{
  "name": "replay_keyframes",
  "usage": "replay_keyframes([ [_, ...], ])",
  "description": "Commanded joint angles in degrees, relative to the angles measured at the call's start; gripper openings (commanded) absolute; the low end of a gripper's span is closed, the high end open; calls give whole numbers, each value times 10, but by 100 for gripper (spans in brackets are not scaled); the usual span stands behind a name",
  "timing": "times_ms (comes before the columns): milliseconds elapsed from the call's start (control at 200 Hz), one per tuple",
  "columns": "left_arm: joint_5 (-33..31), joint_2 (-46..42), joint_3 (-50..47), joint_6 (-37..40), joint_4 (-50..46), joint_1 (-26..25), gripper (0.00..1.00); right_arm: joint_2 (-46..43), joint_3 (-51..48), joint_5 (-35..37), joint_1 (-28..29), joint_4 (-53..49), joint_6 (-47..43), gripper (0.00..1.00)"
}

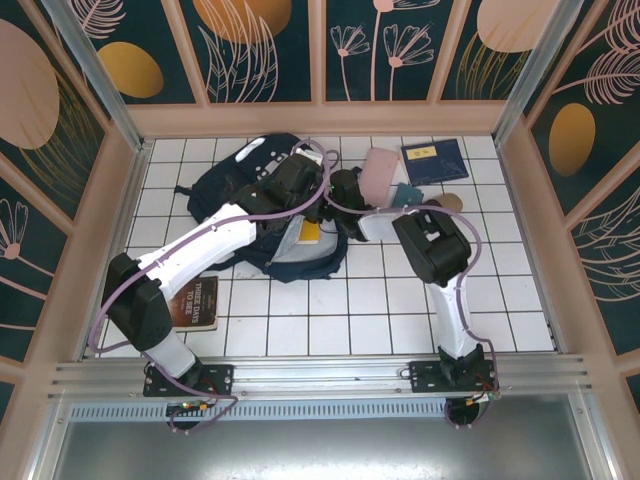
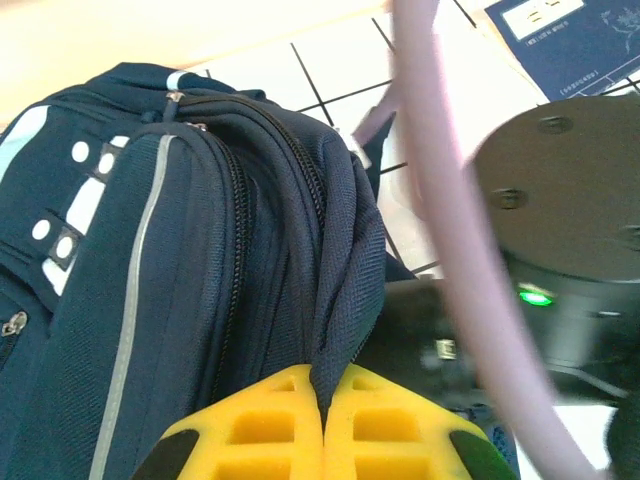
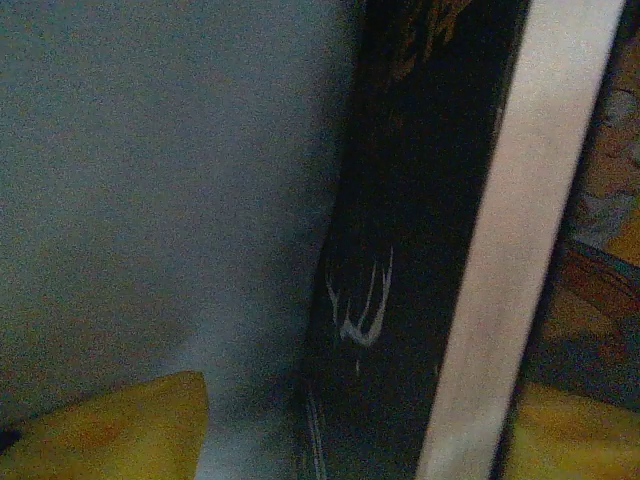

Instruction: Pack the student bag

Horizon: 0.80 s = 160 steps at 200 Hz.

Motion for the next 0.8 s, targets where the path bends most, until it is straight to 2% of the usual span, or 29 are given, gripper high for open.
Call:
replay_keyframes([
  [0, -7, -25, -4, -5, 47, 2, 0, -62, -61, 23, -18, -24, -41, 69],
  [140, -2, -30, -15, -10, 51, 11, 0, -116, -129, 28, -24, -28, -52, 70],
  [335, 9, -36, -26, -11, 58, 16, 0, -168, -194, 65, -41, -57, -83, 64],
  [415, 19, -37, -29, -10, 64, 15, 0, -154, -194, 63, -44, -60, -83, 56],
  [525, 32, -36, -31, -6, 68, 16, 0, -114, -180, 46, -39, -34, -63, 36],
  [796, 59, -30, -28, -1, 69, 16, 0, -55, -99, 44, 11, -54, -51, 33],
])
